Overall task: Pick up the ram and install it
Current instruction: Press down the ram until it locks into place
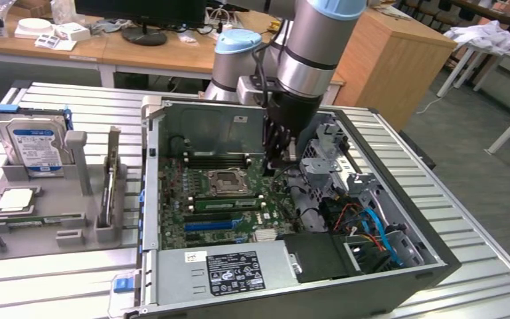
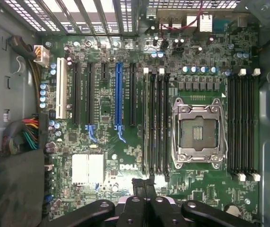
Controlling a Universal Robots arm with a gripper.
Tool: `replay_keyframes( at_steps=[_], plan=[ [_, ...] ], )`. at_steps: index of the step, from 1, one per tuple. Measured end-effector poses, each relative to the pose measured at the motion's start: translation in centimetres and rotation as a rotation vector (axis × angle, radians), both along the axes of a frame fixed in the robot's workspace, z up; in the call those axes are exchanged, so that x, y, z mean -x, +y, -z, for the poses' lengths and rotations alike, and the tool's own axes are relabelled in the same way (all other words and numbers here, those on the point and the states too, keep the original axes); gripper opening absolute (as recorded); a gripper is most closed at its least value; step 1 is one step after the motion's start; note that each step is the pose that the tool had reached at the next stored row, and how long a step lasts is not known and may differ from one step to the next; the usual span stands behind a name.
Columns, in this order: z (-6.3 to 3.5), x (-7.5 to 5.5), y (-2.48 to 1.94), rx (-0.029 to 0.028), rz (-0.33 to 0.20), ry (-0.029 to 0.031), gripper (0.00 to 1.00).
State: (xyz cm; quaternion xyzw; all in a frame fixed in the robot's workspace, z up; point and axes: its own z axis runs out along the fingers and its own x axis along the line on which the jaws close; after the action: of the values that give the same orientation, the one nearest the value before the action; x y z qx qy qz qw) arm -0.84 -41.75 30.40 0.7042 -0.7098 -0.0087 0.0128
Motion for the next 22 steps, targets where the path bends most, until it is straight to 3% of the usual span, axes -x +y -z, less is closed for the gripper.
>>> replay_keyframes(
  at_steps=[22],
  plan=[
    [2.42,0.0,0.00,-0.0001,0.000,0.0000,0.11]
  ],
)
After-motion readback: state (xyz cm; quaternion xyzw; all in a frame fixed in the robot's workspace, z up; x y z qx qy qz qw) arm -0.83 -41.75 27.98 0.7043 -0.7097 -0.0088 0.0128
